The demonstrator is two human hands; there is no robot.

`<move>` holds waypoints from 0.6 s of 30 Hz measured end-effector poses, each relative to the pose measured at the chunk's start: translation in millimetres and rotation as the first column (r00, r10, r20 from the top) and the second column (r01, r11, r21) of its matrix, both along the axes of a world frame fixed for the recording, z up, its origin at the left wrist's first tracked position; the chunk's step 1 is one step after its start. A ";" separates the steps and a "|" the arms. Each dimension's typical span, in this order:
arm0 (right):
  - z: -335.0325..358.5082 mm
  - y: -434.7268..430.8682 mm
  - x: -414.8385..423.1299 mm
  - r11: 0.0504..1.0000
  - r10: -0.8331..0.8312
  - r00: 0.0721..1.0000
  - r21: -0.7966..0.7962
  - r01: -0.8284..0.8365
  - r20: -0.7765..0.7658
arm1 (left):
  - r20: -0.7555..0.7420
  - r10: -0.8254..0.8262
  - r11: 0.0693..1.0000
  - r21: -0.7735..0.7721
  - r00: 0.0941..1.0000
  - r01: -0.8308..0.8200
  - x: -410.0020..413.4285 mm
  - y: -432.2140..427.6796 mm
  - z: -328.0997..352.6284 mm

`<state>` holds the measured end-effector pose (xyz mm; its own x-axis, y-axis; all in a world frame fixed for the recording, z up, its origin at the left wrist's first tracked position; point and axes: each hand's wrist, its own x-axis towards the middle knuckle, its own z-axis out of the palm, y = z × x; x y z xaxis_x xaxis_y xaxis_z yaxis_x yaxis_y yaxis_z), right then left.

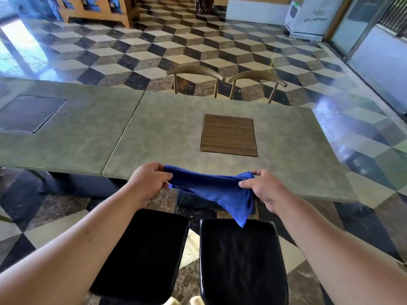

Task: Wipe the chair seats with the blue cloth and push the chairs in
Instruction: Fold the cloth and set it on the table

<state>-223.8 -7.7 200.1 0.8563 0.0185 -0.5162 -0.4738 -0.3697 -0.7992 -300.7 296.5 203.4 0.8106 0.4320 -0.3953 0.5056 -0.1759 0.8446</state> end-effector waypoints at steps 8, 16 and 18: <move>-0.6 -15.9 14.6 0.691 0.605 0.763 -0.626 -0.362 0.227 | -0.164 -0.387 0.701 0.587 0.907 0.405 7.2 10.4 7.8; 4.1 -18.6 14.5 0.777 0.470 0.855 -0.563 -0.282 0.220 | -0.225 -0.327 0.655 0.647 0.918 0.391 8.0 -1.4 16.4; 5.9 -4.0 6.8 0.886 0.369 0.910 -0.367 -0.282 0.192 | -0.197 -0.350 0.721 0.568 0.916 0.398 10.5 -21.1 22.1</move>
